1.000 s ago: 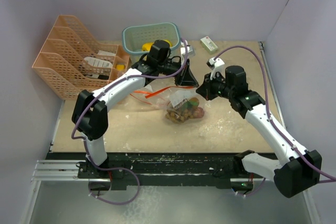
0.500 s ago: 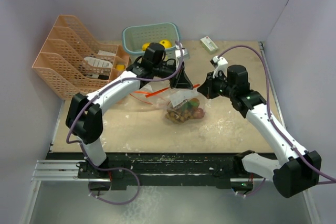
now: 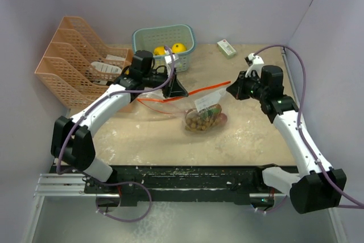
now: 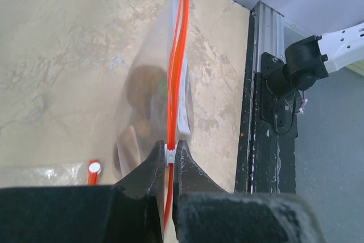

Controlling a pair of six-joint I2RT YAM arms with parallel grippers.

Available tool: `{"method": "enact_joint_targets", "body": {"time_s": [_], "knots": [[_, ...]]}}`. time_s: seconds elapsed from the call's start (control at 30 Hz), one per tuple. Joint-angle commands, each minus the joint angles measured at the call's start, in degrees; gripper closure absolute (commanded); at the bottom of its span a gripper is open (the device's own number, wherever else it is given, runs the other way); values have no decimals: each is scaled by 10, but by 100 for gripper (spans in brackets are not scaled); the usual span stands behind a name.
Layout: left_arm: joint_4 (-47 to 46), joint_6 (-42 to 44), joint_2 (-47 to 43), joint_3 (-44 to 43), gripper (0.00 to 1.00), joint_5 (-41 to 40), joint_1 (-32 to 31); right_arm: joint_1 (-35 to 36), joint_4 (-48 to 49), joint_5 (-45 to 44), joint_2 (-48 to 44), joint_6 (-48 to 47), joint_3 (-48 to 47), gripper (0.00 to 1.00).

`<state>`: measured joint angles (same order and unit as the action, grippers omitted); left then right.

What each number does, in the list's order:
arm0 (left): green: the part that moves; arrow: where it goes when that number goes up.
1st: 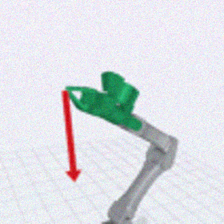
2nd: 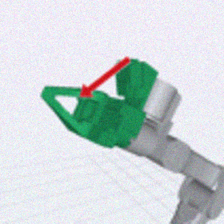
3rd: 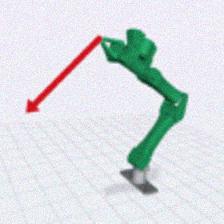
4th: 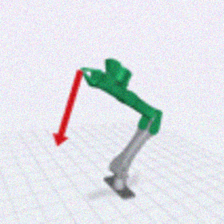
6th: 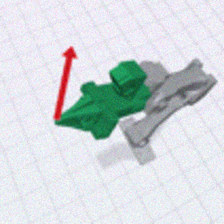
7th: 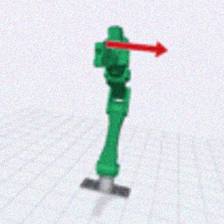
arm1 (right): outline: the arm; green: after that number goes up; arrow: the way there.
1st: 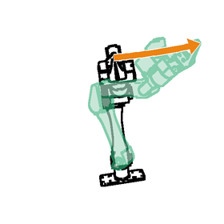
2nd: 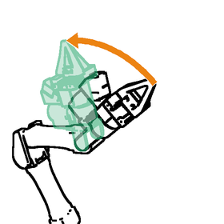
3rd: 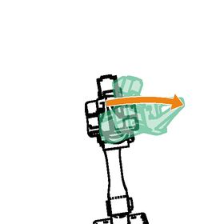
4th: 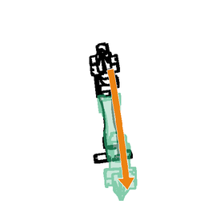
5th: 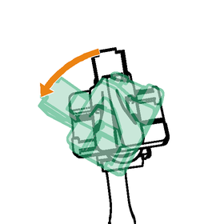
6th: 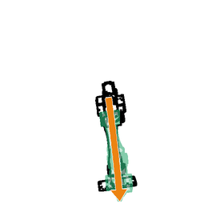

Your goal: Open the zip-top bag and remove the fake food

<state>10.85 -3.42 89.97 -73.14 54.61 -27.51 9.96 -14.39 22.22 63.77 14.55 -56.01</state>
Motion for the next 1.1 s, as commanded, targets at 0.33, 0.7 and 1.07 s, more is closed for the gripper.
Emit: {"method": "enact_joint_targets", "body": {"time_s": [0.33,0.7,1.07], "knots": [[49,6,-163,94,100,-43,83,-72,0,-20,38,55,-89,100],[56,-13,-212,117,100,-29,101,-76,19,30,57,63,-110,100],[-8,-71,-207,139,99,4,98,-48,30,58,48,153,-117,40]]}}
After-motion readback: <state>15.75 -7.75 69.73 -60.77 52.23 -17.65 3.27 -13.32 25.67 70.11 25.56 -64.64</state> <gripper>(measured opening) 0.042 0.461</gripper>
